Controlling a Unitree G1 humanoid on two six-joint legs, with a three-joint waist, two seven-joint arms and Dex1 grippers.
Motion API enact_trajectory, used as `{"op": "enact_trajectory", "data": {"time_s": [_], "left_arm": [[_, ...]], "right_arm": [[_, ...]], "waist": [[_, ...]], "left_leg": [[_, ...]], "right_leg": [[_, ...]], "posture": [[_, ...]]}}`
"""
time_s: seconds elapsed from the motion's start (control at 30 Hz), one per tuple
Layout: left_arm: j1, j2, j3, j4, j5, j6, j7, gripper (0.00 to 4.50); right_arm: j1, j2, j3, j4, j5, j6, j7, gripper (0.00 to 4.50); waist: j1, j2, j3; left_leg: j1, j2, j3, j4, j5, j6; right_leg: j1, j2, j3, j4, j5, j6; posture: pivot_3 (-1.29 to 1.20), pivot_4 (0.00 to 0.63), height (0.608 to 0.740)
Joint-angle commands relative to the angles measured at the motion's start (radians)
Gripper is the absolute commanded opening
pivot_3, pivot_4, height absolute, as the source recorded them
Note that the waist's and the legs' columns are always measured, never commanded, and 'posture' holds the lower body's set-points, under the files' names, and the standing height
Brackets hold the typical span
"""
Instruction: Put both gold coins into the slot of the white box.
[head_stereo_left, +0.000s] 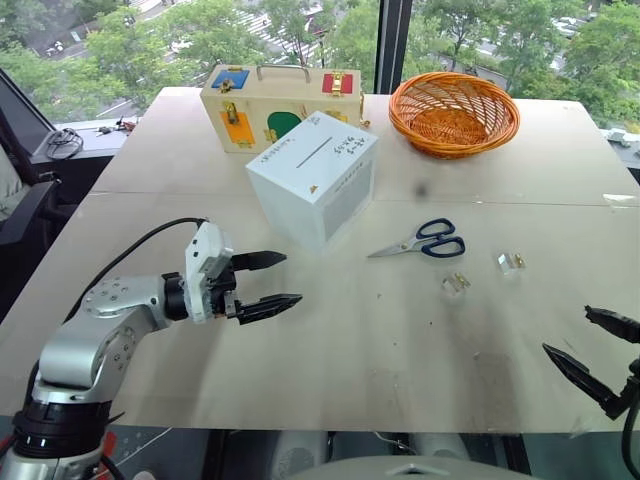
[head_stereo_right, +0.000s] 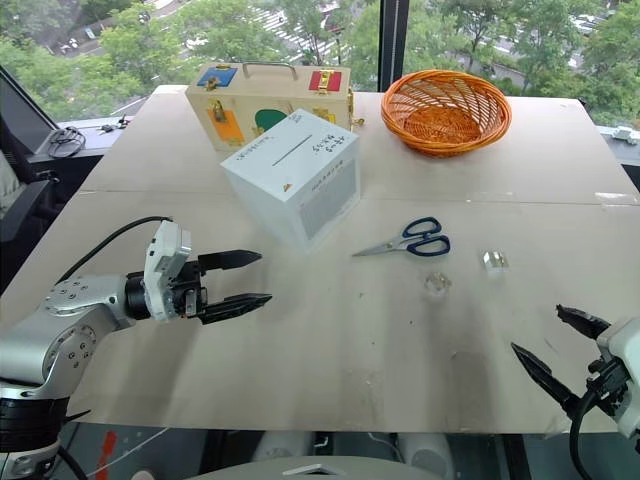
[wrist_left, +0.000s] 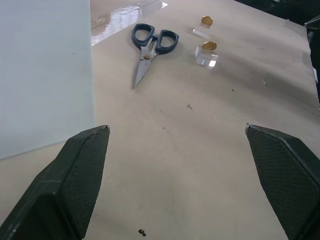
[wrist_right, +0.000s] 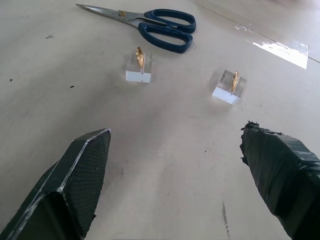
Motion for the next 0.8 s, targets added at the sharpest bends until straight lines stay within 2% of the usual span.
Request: {"op": "enact_trajectory", "data": {"time_s": [0.03,0.1,0.23,0.37,0.47,0.57,0.67,0.7,0.73,0.8], "left_arm": [[-0.012,-0.014,-0.009,-0.048,-0.018,-0.019,-0.008,4.45],[-0.038,-0.042,-0.022,-0.109,-0.080,0.011,0.002,4.45],[-0.024,-0.058,-0.045,-0.157,-0.071,-0.022,-0.016,4.45],[-0.036,-0.073,-0.055,-0.156,-0.076,-0.025,-0.005,4.45],[-0.046,-0.080,-0.063,-0.150,-0.078,-0.026,-0.006,4.45],[-0.049,-0.095,-0.075,-0.137,-0.056,-0.051,-0.003,4.45],[-0.053,-0.102,-0.076,-0.126,-0.048,-0.062,0.005,4.45],[-0.051,-0.106,-0.076,-0.128,-0.047,-0.063,0.011,4.50],[-0.047,-0.110,-0.077,-0.134,-0.047,-0.064,0.018,4.50],[-0.034,-0.115,-0.079,-0.149,-0.046,-0.067,0.027,4.50]], "right_arm": [[-0.052,-0.020,0.025,-0.030,0.014,0.021,-0.041,4.50],[-0.147,-0.081,0.078,-0.060,0.032,0.089,-0.090,4.50],[-0.252,-0.150,0.121,-0.045,0.068,0.127,-0.073,4.50],[-0.426,-0.224,0.220,-0.005,0.058,0.178,-0.117,4.50],[-0.630,-0.332,0.400,0.110,-0.021,0.222,-0.106,4.50],[-0.924,-0.427,0.675,0.310,-0.181,0.200,-0.021,4.50],[-1.177,-0.394,0.843,0.489,-0.258,0.187,0.054,4.50],[-1.232,-0.382,0.883,0.540,-0.285,0.167,0.084,3.98],[-1.287,-0.370,0.930,0.602,-0.322,0.128,0.120,3.72],[-1.378,-0.335,1.001,0.726,-0.390,0.060,0.167,3.72]], "waist": [[0.000,0.000,0.000],[-0.005,-0.001,0.000],[0.000,-0.001,0.000],[0.000,-0.001,0.001],[-0.003,-0.002,0.002],[-0.011,-0.003,0.004],[-0.017,-0.003,0.005],[-0.019,-0.003,0.005],[-0.018,-0.003,0.005],[-0.016,-0.003,0.005]], "left_leg": [[0.000,0.000,0.000,0.000,0.000,0.000],[0.000,0.000,0.000,0.000,0.000,0.000],[0.000,-0.001,0.002,0.001,0.000,0.000],[-0.001,-0.001,0.000,0.000,0.000,0.000],[0.001,-0.002,0.001,0.001,0.000,0.000],[0.001,-0.002,0.001,0.003,0.000,0.000],[0.000,-0.002,0.001,0.003,0.000,0.001],[0.000,-0.002,0.001,0.003,0.000,0.000],[-0.001,-0.002,0.000,0.002,0.000,0.000],[-0.002,-0.003,0.000,0.001,0.000,0.000]], "right_leg": [[0.000,-0.001,0.000,0.000,0.000,0.000],[0.000,-0.001,0.000,0.000,0.000,0.000],[0.000,-0.004,-0.001,0.000,0.002,-0.003],[0.000,0.004,-0.002,0.000,0.002,-0.004],[0.001,0.005,-0.001,0.000,0.002,-0.003],[0.002,0.005,0.000,0.000,0.001,-0.001],[0.000,0.005,0.000,0.000,0.001,-0.002],[0.000,0.005,0.000,0.000,0.003,-0.004],[0.000,0.006,0.000,0.000,0.003,-0.004],[-0.001,0.007,-0.001,0.000,0.003,-0.004]], "posture": [[0.00,0.150,0.740],[0.00,0.150,0.740],[0.00,0.150,0.740],[0.00,0.150,0.740],[0.00,0.150,0.740],[0.00,0.150,0.740],[0.00,0.150,0.740],[0.00,0.150,0.740],[0.00,0.150,0.740],[0.00,0.150,0.740]]}}
